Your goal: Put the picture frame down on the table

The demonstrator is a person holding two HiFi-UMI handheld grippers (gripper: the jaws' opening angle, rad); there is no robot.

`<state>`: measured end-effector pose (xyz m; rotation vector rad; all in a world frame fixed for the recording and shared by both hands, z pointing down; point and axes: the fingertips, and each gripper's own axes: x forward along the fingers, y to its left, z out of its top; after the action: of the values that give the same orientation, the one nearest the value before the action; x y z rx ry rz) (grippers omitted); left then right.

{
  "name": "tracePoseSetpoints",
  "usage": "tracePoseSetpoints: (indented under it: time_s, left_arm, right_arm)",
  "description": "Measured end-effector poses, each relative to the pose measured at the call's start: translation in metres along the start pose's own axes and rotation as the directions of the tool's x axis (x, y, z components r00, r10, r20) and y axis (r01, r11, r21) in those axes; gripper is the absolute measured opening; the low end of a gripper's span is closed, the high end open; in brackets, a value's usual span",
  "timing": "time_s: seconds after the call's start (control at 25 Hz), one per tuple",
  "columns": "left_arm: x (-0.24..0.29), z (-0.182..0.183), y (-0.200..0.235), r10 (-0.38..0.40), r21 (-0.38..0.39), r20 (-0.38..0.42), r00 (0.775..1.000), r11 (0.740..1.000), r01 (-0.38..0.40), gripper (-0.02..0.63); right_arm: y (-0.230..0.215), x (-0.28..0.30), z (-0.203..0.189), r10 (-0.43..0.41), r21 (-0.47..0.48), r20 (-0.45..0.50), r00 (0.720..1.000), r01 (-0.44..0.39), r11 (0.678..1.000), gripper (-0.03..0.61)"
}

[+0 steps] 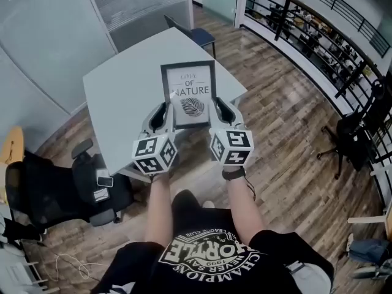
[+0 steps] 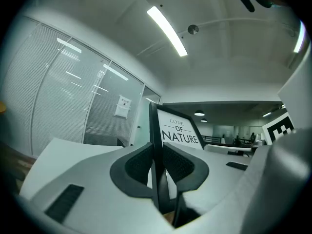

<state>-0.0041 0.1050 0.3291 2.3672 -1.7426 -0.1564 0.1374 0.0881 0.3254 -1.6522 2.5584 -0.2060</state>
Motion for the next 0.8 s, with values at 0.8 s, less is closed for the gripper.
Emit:
tracePoseSetpoints:
  time_s: [0.8]
  left_arm:
    - [0.127,0.035,0.108,-0.005,-0.043,0.029,1.000,0.999,0.006,0.068]
  right_arm:
    - [0.003,0.164,0.009,0.001,-0.045,-0.028,1.000,-0.002,0.999,0.067]
